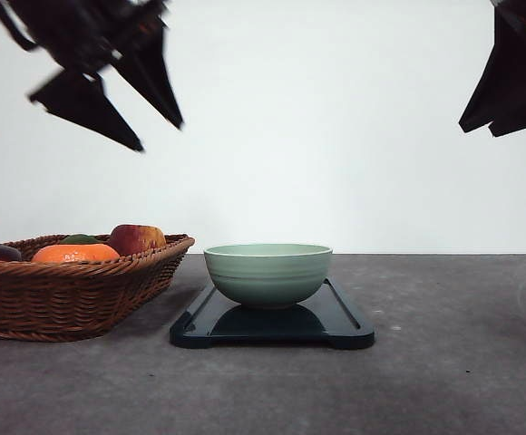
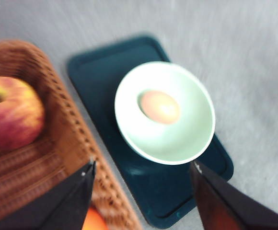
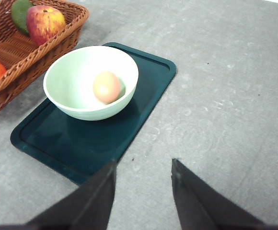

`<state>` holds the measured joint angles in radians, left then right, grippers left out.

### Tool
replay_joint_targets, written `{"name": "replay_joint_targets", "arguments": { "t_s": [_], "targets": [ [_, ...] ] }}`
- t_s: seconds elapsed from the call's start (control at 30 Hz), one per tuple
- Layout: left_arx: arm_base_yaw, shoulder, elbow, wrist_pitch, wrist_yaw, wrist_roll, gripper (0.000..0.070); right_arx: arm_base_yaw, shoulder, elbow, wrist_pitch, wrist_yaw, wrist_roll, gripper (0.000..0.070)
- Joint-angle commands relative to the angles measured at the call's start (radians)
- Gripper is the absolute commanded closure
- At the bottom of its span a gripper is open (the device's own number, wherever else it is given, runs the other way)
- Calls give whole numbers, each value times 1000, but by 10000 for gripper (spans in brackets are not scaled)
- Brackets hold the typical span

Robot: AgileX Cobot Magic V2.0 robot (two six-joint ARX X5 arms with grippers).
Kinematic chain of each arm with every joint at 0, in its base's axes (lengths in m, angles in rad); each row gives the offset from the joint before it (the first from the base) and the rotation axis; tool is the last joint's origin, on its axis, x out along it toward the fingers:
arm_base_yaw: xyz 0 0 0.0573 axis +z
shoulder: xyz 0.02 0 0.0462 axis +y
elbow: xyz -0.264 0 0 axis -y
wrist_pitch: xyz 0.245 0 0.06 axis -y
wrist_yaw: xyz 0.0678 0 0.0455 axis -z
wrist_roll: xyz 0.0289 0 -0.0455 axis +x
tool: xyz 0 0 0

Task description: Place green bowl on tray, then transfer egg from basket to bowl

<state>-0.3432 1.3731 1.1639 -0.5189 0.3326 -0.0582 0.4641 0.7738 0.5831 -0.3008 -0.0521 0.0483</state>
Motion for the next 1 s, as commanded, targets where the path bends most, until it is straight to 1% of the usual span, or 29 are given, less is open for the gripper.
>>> {"name": "replay_joint_targets", "arguments": {
  "t_s": [0.0, 0.17, 0.3, 0.47, 0.57, 0.67, 0.77, 0.8, 0.83, 0.87, 0.93, 0.97],
  "targets": [
    [4, -57, -72, 42, -19, -37, 314, 5, 5, 4, 9, 1, -8, 474],
    [20, -252, -274, 91, -72, -58, 313, 5, 5, 4, 10, 1, -8, 474],
    [32, -380, -399, 93, -74, -71, 313, 5, 5, 4, 11, 1, -8, 474],
    [36, -496, -527, 115, -75, -96, 313, 5, 5, 4, 10, 0, -8, 474],
    [36, -523, -569, 120, -75, -111, 313, 5, 5, 4, 9, -2, -8, 474],
    [36, -525, -571, 89, -74, -124, 313, 5, 5, 4, -8, -6, -8, 472],
    [35, -525, -571, 46, -73, -145, 313, 5, 2, 4, -18, -30, -6, 472],
    [35, -524, -571, 43, -73, -145, 374, 5, 2, 4, -17, -30, -6, 502],
    [35, -524, -571, 41, -72, -146, 503, 5, 2, 4, -17, -29, -7, 578],
    [35, -524, -571, 40, -72, -148, 693, 5, 2, 4, -17, -29, -8, 696],
    [35, -525, -570, 39, -71, -149, 689, 5, 2, 4, -11, -37, -5, 681],
    [36, -525, -570, 38, -71, -149, 699, 6, 0, 4, -11, -48, -4, 681]
  ]
}}
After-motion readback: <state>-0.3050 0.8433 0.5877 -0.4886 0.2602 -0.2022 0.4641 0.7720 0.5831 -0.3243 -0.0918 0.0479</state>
